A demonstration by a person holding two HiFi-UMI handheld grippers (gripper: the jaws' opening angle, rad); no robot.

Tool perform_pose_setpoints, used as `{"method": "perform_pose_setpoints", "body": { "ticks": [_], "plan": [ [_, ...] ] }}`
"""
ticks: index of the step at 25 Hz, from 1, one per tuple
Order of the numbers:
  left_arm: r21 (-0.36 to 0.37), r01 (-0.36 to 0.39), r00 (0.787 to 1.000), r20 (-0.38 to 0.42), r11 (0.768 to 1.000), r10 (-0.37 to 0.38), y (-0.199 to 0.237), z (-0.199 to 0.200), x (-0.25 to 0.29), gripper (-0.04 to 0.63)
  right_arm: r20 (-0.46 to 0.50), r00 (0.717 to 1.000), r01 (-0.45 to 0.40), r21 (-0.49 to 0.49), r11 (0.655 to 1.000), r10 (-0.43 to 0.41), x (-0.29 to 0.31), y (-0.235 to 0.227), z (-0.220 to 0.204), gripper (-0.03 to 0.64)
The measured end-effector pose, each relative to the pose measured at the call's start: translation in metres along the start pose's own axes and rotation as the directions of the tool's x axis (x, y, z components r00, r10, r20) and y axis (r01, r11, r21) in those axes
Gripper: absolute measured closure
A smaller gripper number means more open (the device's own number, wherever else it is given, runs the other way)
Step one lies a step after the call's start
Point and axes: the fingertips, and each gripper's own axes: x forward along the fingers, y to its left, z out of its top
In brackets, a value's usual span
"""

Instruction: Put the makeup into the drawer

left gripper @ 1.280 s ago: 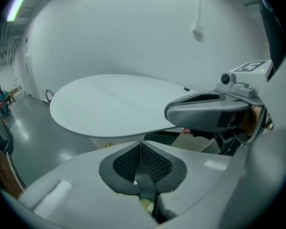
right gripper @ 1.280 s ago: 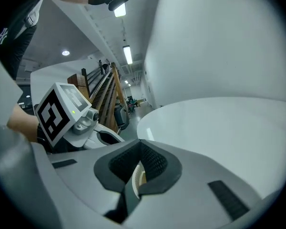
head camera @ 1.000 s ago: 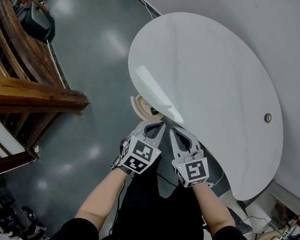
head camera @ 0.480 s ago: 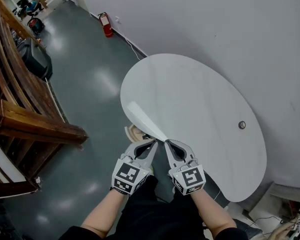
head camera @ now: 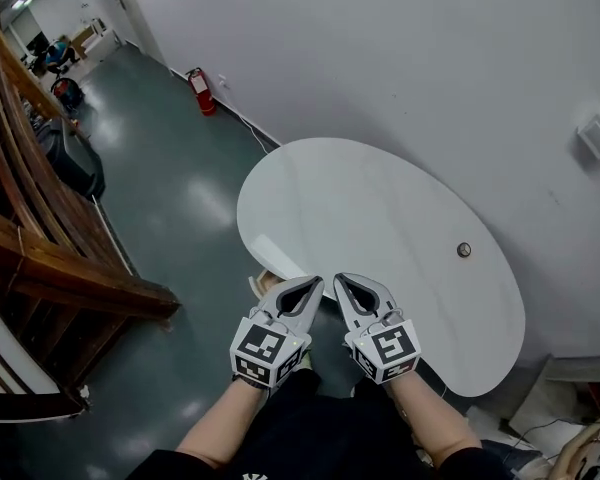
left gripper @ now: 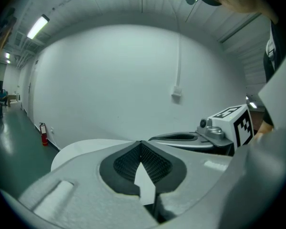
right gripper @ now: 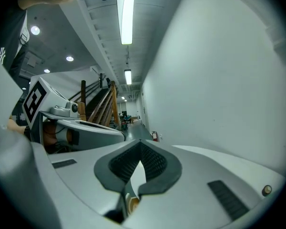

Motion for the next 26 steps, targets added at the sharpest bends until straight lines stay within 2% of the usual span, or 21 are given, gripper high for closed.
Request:
{"method": "perform_pose_setpoints", "body": {
  "ticks": [13,26],
  "plan": [
    [0.028,0.010,1.000,0.030,1.000,-0.011,-0.022,0.029,0.012,0.586,0.040,0.999,0.034,-0.008,0.999,-0.034,-0.025,-0.022,0.026,0.603],
    [0.017,-0.010,0.999,0.036,1.000,0.010,-0.011,0.032,0.009,0.586,0.038,0.999,0.013,-0.013,1.000,-0.012,-0.012,-0.015,0.030,0.604]
  ]
}}
